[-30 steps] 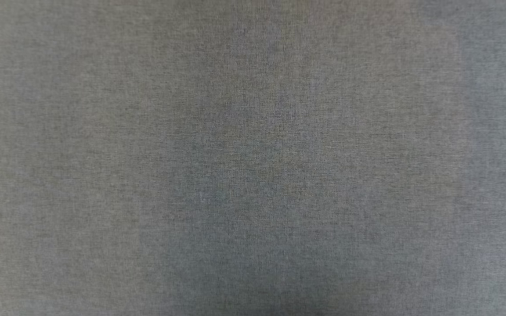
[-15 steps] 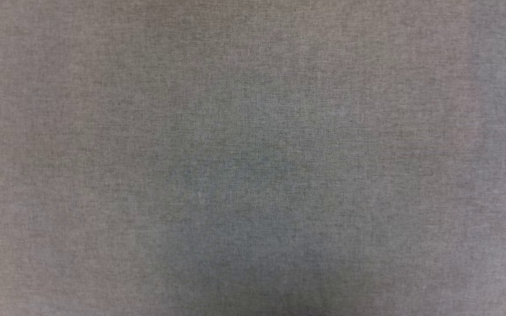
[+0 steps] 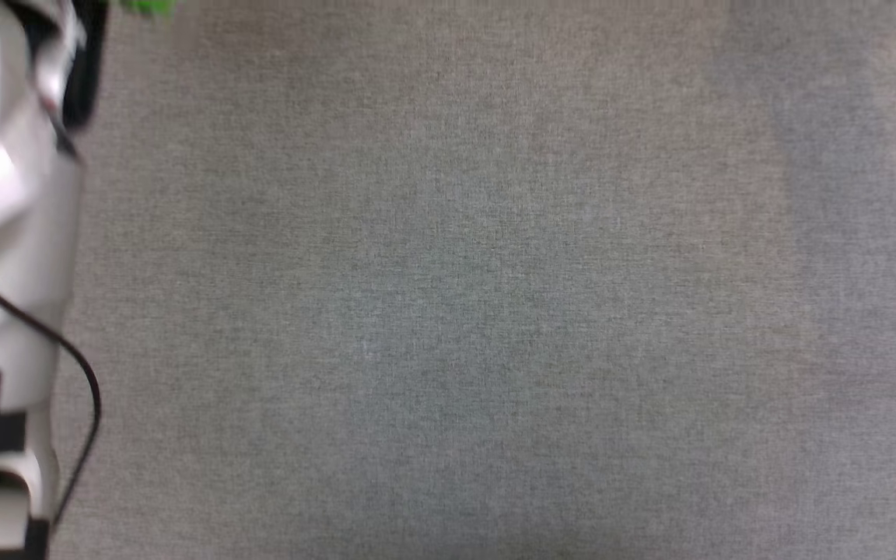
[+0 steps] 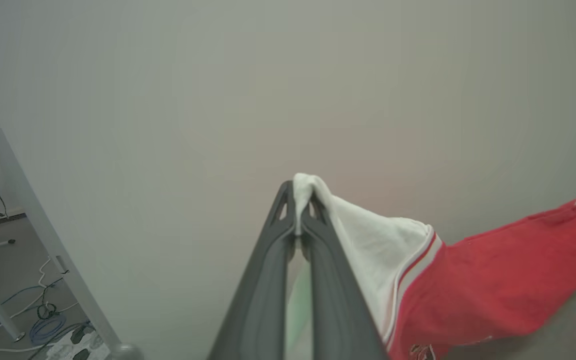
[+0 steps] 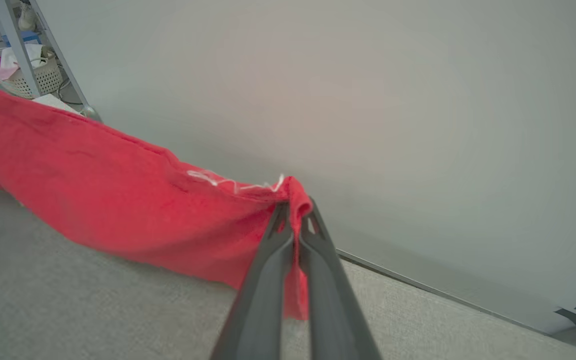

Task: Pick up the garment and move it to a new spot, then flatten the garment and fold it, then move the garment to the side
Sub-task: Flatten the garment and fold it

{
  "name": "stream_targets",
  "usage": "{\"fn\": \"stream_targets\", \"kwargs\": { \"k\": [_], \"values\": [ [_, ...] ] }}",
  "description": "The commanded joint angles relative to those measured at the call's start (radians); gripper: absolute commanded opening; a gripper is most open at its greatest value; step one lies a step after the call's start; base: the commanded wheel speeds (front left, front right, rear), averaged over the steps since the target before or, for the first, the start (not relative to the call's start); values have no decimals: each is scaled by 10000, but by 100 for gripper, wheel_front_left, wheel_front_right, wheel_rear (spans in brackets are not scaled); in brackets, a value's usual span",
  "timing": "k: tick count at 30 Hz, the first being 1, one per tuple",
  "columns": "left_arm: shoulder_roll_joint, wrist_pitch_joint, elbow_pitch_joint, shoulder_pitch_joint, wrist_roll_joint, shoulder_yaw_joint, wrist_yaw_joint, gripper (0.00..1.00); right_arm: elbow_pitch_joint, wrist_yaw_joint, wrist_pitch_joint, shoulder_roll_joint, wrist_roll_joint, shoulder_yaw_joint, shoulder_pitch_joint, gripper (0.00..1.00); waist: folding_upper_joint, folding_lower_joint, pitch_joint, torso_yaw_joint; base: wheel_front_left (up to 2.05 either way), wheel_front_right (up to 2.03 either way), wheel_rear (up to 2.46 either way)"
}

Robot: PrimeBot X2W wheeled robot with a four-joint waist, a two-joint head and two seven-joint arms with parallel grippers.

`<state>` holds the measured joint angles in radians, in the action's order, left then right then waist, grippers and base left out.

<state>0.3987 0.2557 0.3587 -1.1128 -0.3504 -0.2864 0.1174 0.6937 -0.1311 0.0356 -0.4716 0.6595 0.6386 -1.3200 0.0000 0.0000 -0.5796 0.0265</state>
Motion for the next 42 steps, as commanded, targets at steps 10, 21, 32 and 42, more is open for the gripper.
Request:
{"fn": "stream_targets", "kwargs": {
  "k": [10, 21, 32, 42],
  "values": [
    [-277, 59, -1502, 5138, -332, 508, -306, 0, -1281, 4, 83, -1114, 1122, 1069, 3860, 0, 0, 0, 2202, 199, 0, 0, 0],
    [-501, -25, -2051, 9238, -637, 354, -586, 0, -2061, 4, 72, -1675, 1636, 1049, 7108, 0, 0, 0, 4014, 239, 0, 0, 0],
    [-588, -577, -2411, 12394, -1535, 111, -701, 0, -3065, 4, -81, -2000, 1600, 441, 10337, 0, 0, 0, 5191, 234, 0, 0, 0],
    [-337, -1261, -2675, 14148, -2273, -147, -475, 0, -4124, 4, -497, -2038, 1158, -836, 12810, 0, 0, 0, 5725, 248, 0, 0, 0]
  ]
}}
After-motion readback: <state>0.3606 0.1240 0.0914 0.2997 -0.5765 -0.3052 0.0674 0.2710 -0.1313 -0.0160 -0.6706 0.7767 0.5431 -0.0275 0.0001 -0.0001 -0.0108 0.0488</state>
